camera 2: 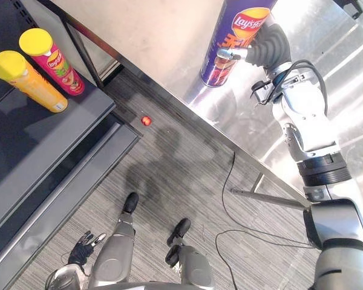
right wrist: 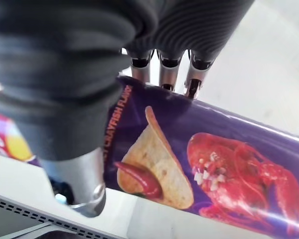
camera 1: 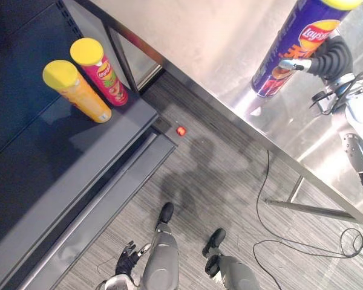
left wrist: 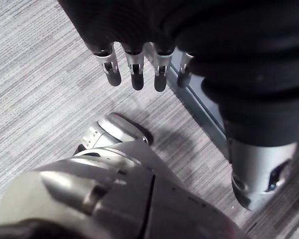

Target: Put the gum and the chips on the shelf.

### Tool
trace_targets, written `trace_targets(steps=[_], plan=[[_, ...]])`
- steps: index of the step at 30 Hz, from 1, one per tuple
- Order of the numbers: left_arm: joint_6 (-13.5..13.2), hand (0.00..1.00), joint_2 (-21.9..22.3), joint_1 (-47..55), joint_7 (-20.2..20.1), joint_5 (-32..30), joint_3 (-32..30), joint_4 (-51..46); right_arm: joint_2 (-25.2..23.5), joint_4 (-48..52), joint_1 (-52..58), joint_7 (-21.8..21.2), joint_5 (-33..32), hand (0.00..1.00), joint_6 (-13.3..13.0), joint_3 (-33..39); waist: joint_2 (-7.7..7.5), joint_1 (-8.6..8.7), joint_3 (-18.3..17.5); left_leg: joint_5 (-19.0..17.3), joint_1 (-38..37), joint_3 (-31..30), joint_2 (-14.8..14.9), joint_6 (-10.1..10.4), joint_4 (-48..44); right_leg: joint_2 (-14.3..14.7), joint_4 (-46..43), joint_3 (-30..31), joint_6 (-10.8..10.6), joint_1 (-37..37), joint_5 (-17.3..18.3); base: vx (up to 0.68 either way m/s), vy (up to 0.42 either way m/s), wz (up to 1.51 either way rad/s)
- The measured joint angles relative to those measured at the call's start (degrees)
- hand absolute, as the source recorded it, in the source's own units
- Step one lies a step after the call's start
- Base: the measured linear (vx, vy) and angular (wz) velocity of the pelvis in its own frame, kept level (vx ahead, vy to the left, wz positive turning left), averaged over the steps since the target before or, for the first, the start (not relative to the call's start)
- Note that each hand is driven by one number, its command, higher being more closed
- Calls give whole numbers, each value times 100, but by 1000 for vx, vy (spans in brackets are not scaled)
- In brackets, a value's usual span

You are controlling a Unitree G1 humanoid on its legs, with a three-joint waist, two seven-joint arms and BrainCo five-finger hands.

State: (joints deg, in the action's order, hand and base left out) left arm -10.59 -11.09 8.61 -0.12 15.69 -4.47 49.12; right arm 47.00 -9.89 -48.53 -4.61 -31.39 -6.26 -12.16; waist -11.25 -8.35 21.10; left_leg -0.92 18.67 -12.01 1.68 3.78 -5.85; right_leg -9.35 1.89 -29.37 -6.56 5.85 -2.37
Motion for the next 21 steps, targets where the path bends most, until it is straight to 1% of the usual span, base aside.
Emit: trace_targets(steps=[8, 12, 15, 18, 19, 21], plan=[[28, 0, 14, 1, 46, -13, -41, 6, 0, 122, 89, 33, -6, 100, 2, 87, 4, 27, -2, -1, -158, 107, 11, 2, -7, -6, 20, 90, 0, -111, 1, -32, 19, -8], [82, 0, 16, 1, 59, -21, -47, 4, 0, 570, 218, 29, -21, 100, -3, 343, 18, 36, -10, 1, -217, 179, 6, 1, 2, -7, 25, 147, -1, -129, 1, -30, 20, -9], [121, 0, 15, 8, 68, -34, -57, 11, 0, 916, 356, 21, -152, 100, -2, 610, 22, 47, -30, 1, -390, 194, -8, 2, 9, 1, 107, 148, -2, -334, 2, 0, 0, 0], [127, 0, 23, 61, 74, -64, -59, 70, -5, 1188, 410, -8, -393, 100, -57, 729, 51, 81, -254, 1, -404, 203, -11, 2, 26, 8, 118, 148, -3, -341, 3, 0, 0, 0], [128, 0, 24, 107, 83, -79, -59, 78, -14, 1251, 451, -51, -502, 100, -71, 729, 57, 134, -356, 2, -442, 204, -14, 2, 26, 8, 132, 146, -3, -391, 3, 26, 12, 4], [128, 0, 24, 163, 94, -80, -64, 93, -21, 1410, 629, -104, -573, 100, -77, 728, 66, 167, -469, 2, -578, 209, -15, 2, 52, 4, 166, 142, -4, -536, 3, 10, 5, 3]])
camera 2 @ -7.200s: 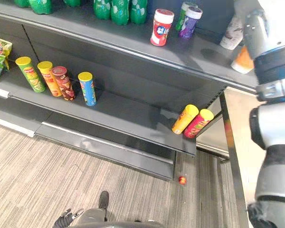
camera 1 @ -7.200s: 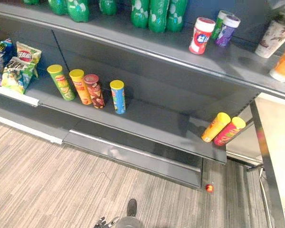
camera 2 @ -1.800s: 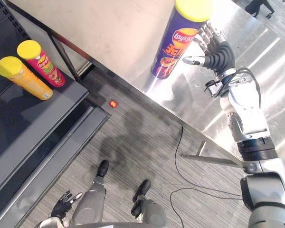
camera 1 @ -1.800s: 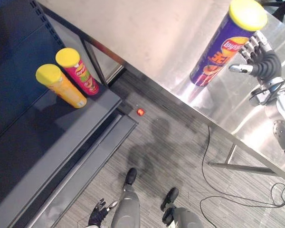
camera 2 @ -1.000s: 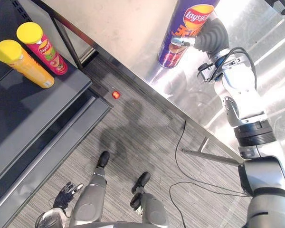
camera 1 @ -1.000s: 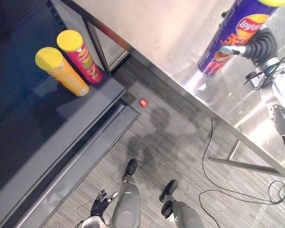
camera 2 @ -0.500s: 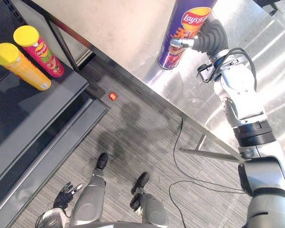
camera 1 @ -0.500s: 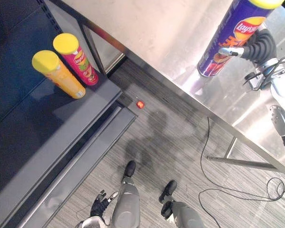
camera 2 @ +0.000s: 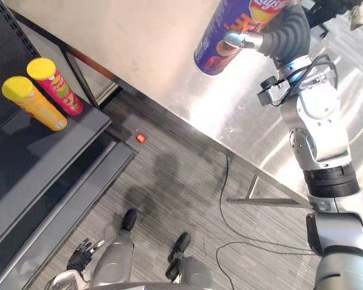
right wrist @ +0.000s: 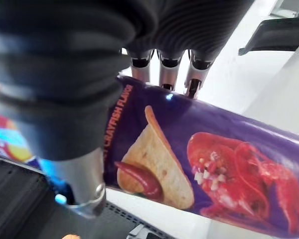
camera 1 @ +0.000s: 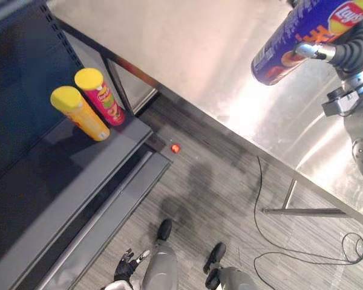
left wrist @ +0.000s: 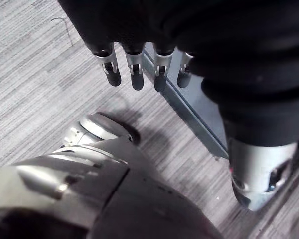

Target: Put the gum and the chips on the shelf.

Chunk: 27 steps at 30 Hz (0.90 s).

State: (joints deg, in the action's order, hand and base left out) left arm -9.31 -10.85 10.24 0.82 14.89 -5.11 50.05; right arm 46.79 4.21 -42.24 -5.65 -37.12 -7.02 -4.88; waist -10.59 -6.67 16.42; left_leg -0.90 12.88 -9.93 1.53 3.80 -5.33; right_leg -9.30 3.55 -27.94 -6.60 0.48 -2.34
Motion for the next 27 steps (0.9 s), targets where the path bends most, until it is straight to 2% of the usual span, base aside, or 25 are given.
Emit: trace_targets(steps=[2, 5, 12, 15, 19, 21, 22, 23, 24, 25, 27], plan=[[2, 0, 4, 87, -3, -9, 1, 38, -12, 335, 345, -189, -96, 100, -3, -23, 8, 14, -277, 0, -61, 24, 1, 0, 51, -1, 25, 8, -1, -32, 1, 1, 13, -6], [-1, 0, 24, 118, -6, -15, -3, 95, -28, 647, 658, -409, -205, 100, -3, -98, 68, 17, -349, 1, -264, 56, 9, 1, 123, -1, 28, 25, -4, -182, 8, -18, 8, -9], [2, 0, 96, 141, -122, -49, -36, 449, -29, 1092, 1125, -1031, -450, 100, 110, -1158, 276, 151, -620, 225, -570, -8, 51, 46, 480, 7, -49, -13, -35, -316, 110, -39, -2, 3], [2, 0, 110, 143, -124, -51, -35, 474, -30, 1091, 1125, -1101, -458, 100, 140, -1344, 310, 149, -637, 276, -619, -86, 45, 50, 520, 1, -78, -95, -38, -381, 122, -19, 0, 13], [0, 0, 114, 141, -126, -47, -34, 476, -28, 1078, 1124, -1127, -572, 100, 160, -1619, 324, 168, -640, 372, -618, -458, 19, 84, 514, -42, -324, -514, -53, -530, 327, -23, -16, 52], [-1, 0, 165, 140, -124, -40, -135, 469, -9, 1077, 1124, -1158, -573, 100, 173, -1623, 352, 167, -623, 224, -526, 111, 109, -198, 476, -111, -603, -815, -14, -595, 510, -45, -9, 77], [3, 0, 175, 139, -122, -27, -160, 482, 99, 1123, 1137, -1191, -573, 100, 173, -1609, 363, 202, -623, 132, -487, 1330, 430, -677, 248, -129, -622, -1085, 25, -710, 531, -13, -2, 94], [6, 0, 199, 136, -118, -14, -188, 476, 252, 1155, 1165, -1228, -573, 100, 172, -1551, 372, 203, -623, 85, -418, 2500, 743, -1061, -117, -184, -600, -1289, -41, -827, 575, 14, 4, 95], [7, 0, 217, 137, -121, 2, -204, 474, 291, 1166, 1197, -1228, -573, 100, 172, -1502, 405, 198, -616, 27, -368, 2930, 895, -1198, -321, -199, -612, -1378, -67, -880, 592, 48, 42, 80], [8, 0, 259, 178, -121, 5, -204, 471, 289, 1182, 1281, -1224, -572, 100, 172, -1388, 500, 192, -635, -43, -274, 3509, 1125, -1294, -614, -238, -692, -1522, -111, -870, 682, 45, 77, 61], [17, 0, 338, 267, -122, 4, -215, 468, 288, 1260, 1366, -1225, -571, 100, 177, -1294, 631, 240, -651, -51, -104, 4134, 1212, -1292, -842, -361, -817, -1802, -155, -850, 794, 57, 108, 71]])
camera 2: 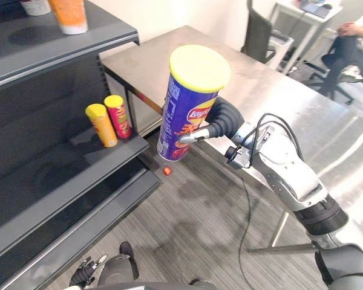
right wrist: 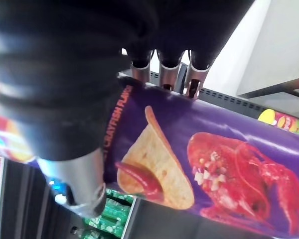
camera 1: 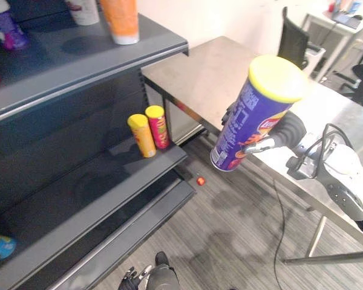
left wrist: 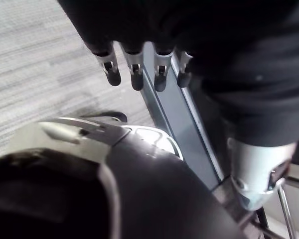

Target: Put the gum and the chips on the shelf.

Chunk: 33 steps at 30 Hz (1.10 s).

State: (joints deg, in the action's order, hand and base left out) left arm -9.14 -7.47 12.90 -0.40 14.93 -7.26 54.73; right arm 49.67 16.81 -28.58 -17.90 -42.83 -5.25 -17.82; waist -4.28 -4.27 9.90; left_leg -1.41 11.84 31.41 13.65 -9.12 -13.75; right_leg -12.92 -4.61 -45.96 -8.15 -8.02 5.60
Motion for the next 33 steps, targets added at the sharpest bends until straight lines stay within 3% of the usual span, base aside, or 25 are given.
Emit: trace_targets(steps=[2, 3, 7, 9, 10, 11, 12, 13, 14, 16, 17, 20, 21, 22, 23, 24, 26, 29, 33], plan=[[62, 0, 50, 50, 0, -13, -88, 7, -11, 51, 72, -6, 1, 100, 50, 5, 60, 96, -4, 61, 110, 527, 4, 99, -103, -90, -52, -279, -93, -32, 27, 85, 145, 79], [71, 0, 98, 89, -1, -19, -189, 5, -58, 48, 86, -8, 12, 100, 166, 2, 57, 77, 0, 53, 109, 571, -39, 260, -56, -113, -22, -364, -174, -55, -18, 84, 115, 64], [120, 0, 168, 125, -3, -44, -416, 21, -384, 23, 113, -7, 24, 100, 351, -1, -12, -42, 25, 47, -83, 421, -392, 297, 166, -300, 1, -642, -314, -344, -95, 93, 85, 40], [127, 0, 139, 157, -24, -199, -430, 25, -440, 27, 290, -11, 25, 100, 353, 14, -65, -21, 28, -164, -302, 284, -657, 613, 179, -735, -603, -862, -435, -555, 212, 106, 102, 50], [144, 0, 122, 157, -40, -254, -420, 34, -448, 30, 373, -16, 30, 100, 354, 37, -71, 11, 23, -227, -314, 207, -728, 620, 172, -879, -861, -905, -396, -571, 271, 146, 167, 64], [180, 0, 85, 160, -51, -284, -357, 108, -460, 35, 544, -21, 68, 100, 388, 117, -83, 121, 32, -346, -341, -11, -848, 597, 177, -1249, -1634, -910, -322, -508, 269, 126, 161, 66], [197, 0, 37, 161, -60, -290, -296, 152, -463, 38, 634, -22, 157, 100, 404, 187, -101, 212, 42, -366, -365, -115, -922, 566, 176, -1469, -2124, -816, -116, -423, 235, 129, 173, 85], [231, 0, -30, 170, -63, -346, -165, 195, -455, 35, 783, -19, 272, 100, 465, 314, -82, 314, 34, -413, -432, -292, -1003, 487, 190, -1796, -2969, -326, 518, -157, 22, 131, 119, 70], [233, 0, -83, 164, -67, -454, -61, 177, -462, 34, 921, -15, 303, 100, 476, 427, -79, 355, 35, -448, -472, -414, -1027, 441, 210, -1901, -3493, 268, 891, 155, -232, 183, 101, 69], [224, 0, -187, 42, -77, -494, 151, 167, -488, 36, 1122, -18, 369, 100, 491, 530, -77, 416, 48, -441, -539, -712, -1028, 445, 325, -1625, -3894, 1505, 859, 830, 341, 225, 88, 66], [219, 0, -212, -22, -78, -490, 207, 143, -547, 37, 1229, -20, 377, 100, 504, 535, -33, 426, 76, -395, -590, -863, -1031, 519, 395, -1351, -3536, 1982, 797, 1086, 526, 197, 78, 83], [204, 0, -351, -212, -67, -446, 429, 108, -564, 148, 1655, -20, 375, 100, 584, 594, -46, 581, 76, -366, -577, -1413, -1142, 664, 474, -512, -1794, 3320, 349, 1295, 470, 153, -3, 103], [188, 0, -413, -242, -74, -454, 551, 108, -564, 223, 1828, -18, 360, 100, 597, 612, -98, 576, 59, -367, -595, -1578, -1239, 692, 466, -452, -1399, 3487, 112, 1284, 315, 161, -87, 119], [166, 0, -453, -249, -72, -454, 628, 99, -575, 313, 1998, -18, 348, 100, 597, 610, -141, 560, 40, -380, -601, -1707, -1348, 718, 443, -458, -1155, 3469, -146, 1285, 70, 162, -160, 94], [158, 0, -447, -265, -53, -463, 671, 104, -573, 358, 2105, -69, 349, 100, 600, 599, -184, 559, 5, -391, -591, -1844, -1407, 736, 376, -488, -1062, 3340, -188, 1251, 73, 194, -200, 72], [151, 0, -393, -216, -41, -477, 750, 0, -585, 373, 2119, -112, 347, 100, 604, 560, 21, 469, -36, -387, -465, -1971, -1302, 831, 345, -326, -870, 3288, -185, 1181, 74, 161, -165, 45], [134, 0, -328, -214, -35, -477, 746, -41, -592, 357, 2086, -112, 347, 100, 605, 555, 147, 404, -25, -287, -334, -2084, -1199, 924, 388, -158, -611, 3161, -112, 1168, 9, 137, -147, 23], [102, 0, -347, -167, -40, -469, 734, -32, -593, 279, 2085, -96, 343, 100, 606, 354, 129, 388, -8, -79, -399, -2326, -994, 1125, 721, 135, -175, 2830, 56, 912, -111, 123, -164, 34], [90, 0, -339, -155, -44, -473, 731, 16, -854, 276, 1965, -123, 333, 100, 604, -79, 103, 302, -4, 89, -682, -2457, -890, 1257, 1099, 332, -67, 2736, 85, 683, -96, 88, -123, 14]])
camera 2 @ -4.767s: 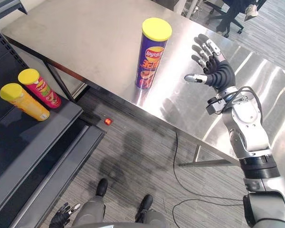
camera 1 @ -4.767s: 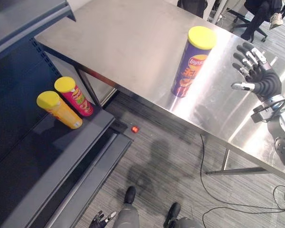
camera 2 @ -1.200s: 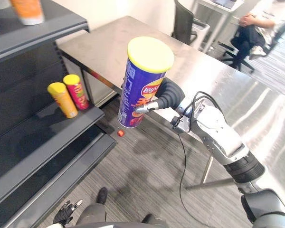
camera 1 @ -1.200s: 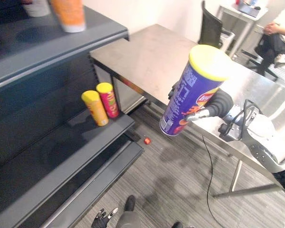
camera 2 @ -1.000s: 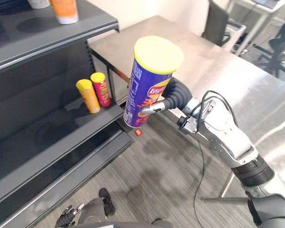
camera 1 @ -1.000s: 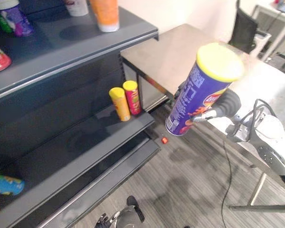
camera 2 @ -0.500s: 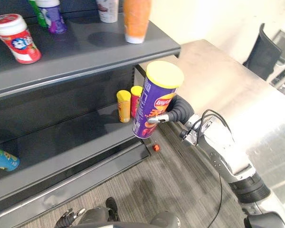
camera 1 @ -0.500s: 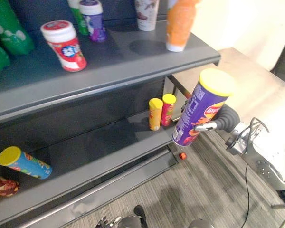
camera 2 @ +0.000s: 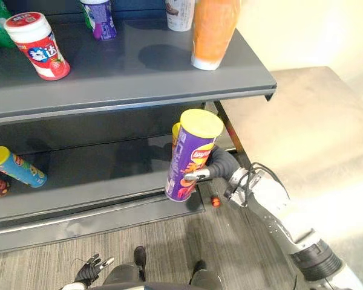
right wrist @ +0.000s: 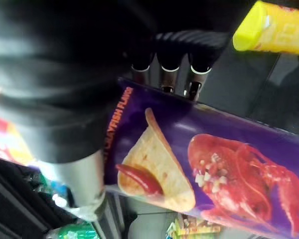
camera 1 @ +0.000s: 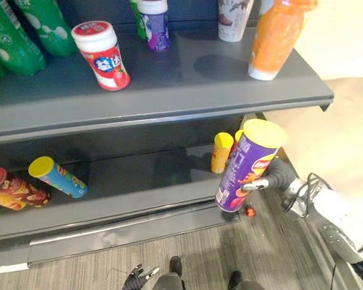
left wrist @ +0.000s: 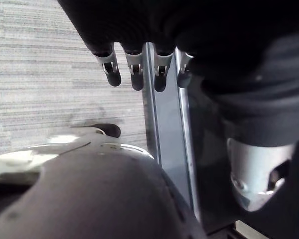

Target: Put the gum and the chips on the shelf.

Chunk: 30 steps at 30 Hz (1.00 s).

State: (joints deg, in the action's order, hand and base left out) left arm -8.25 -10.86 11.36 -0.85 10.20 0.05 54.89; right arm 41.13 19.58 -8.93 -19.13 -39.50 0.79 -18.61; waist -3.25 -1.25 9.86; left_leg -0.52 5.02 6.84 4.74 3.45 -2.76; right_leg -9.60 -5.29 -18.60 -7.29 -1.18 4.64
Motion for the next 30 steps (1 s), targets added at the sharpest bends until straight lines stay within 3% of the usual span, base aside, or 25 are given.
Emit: trace_targets(steps=[5, 11, 16, 22, 26, 30], plan=[[16, 0, 66, -26, 2, -12, -46, 188, -528, -49, -131, -28, 8, 100, -2, -601, 6, -50, -2, 230, -39, -141, -4, 21, 358, 64, 120, -119, 37, -22, 22, 9, -40, 15], [104, 0, 62, -29, 14, -28, -49, 226, -1099, -414, -309, 62, 7, 100, -40, -799, -21, -73, -9, 471, -174, -150, -44, -20, 743, 49, 121, -59, 54, 14, 34, -49, 10, 1], [129, 0, 44, -124, 75, -23, -45, 215, -1897, -1161, -323, 194, 145, 100, -12, -1344, -35, -90, -5, 614, 101, -308, -14, -9, 812, 97, 63, -134, 65, 283, 38, -61, -1, 11], [131, 0, -6, -419, 226, 30, 2, 202, -3070, -2310, -968, 916, 1276, 100, -30, -1297, -138, -400, 205, 812, 585, -685, 17, 41, 810, 136, -80, -485, 121, 614, 63, -19, -11, 30], [124, 0, -2, -469, 317, 89, 26, -62, -3494, -2759, -1579, 1291, 1735, 100, -159, -1027, -145, -588, 479, 910, 813, -942, 6, 54, 809, 124, -168, -755, 168, 713, 101, -7, -11, 36], [118, 0, 4, -517, 340, 92, 81, -175, -3542, -3309, -2200, 1607, 2240, 100, -231, -692, -110, -699, 726, 1005, 990, -1220, -40, 61, 809, 74, -308, -941, 175, 817, 162, -2, -10, 28]])
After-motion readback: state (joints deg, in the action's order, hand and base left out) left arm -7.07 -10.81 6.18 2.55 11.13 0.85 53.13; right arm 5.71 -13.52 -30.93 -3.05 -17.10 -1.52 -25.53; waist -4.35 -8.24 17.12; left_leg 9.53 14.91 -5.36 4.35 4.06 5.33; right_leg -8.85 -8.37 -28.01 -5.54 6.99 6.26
